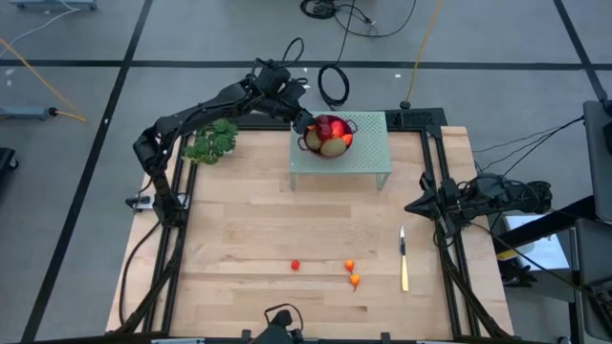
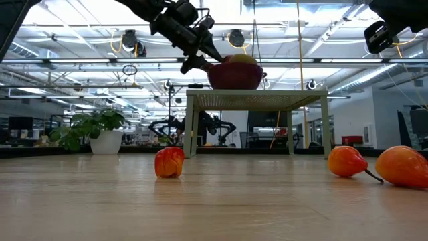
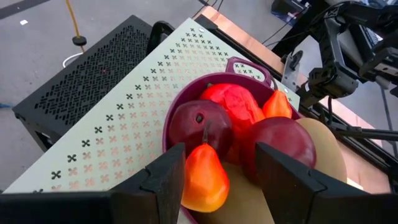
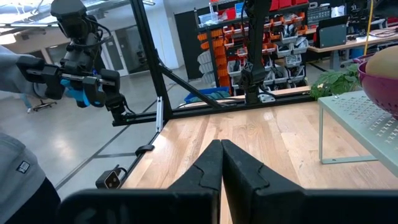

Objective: Pick & Place Fruit
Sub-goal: Put the pear into the strainer bowl

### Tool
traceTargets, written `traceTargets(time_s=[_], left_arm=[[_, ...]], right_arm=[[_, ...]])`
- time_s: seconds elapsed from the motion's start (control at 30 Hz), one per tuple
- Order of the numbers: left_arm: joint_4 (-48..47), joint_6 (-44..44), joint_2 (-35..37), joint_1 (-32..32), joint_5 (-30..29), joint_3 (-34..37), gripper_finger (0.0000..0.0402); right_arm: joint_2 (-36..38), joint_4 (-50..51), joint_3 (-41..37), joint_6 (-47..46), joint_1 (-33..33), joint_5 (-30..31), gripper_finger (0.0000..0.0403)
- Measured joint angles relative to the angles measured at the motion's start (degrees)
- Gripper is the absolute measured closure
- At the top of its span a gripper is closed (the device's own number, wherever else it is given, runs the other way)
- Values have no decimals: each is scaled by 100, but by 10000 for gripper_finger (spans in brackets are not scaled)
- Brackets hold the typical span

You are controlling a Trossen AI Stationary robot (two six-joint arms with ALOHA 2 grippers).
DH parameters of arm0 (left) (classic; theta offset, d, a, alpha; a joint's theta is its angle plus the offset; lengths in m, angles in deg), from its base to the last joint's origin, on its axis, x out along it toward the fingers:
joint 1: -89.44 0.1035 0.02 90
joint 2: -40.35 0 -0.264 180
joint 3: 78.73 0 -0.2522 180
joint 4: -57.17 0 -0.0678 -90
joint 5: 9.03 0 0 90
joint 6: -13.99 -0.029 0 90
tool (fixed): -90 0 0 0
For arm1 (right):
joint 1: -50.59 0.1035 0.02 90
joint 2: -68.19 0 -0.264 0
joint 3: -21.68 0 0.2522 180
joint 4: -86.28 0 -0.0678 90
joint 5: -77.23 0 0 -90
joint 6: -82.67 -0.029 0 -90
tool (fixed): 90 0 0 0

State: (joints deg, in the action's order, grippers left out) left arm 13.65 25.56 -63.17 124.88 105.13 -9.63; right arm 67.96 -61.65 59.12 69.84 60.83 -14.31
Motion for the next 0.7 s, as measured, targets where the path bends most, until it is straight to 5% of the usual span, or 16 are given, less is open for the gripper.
traceTargets(time_s=[0.53,0.7], left_arm=[[-21,148,557,277,-73,0,211],[-488,134,946,-191,-515,0,235]], right_arm=[[-2,-2,0,-1,0,0,399],[-2,-2,0,0,0,-2,399]])
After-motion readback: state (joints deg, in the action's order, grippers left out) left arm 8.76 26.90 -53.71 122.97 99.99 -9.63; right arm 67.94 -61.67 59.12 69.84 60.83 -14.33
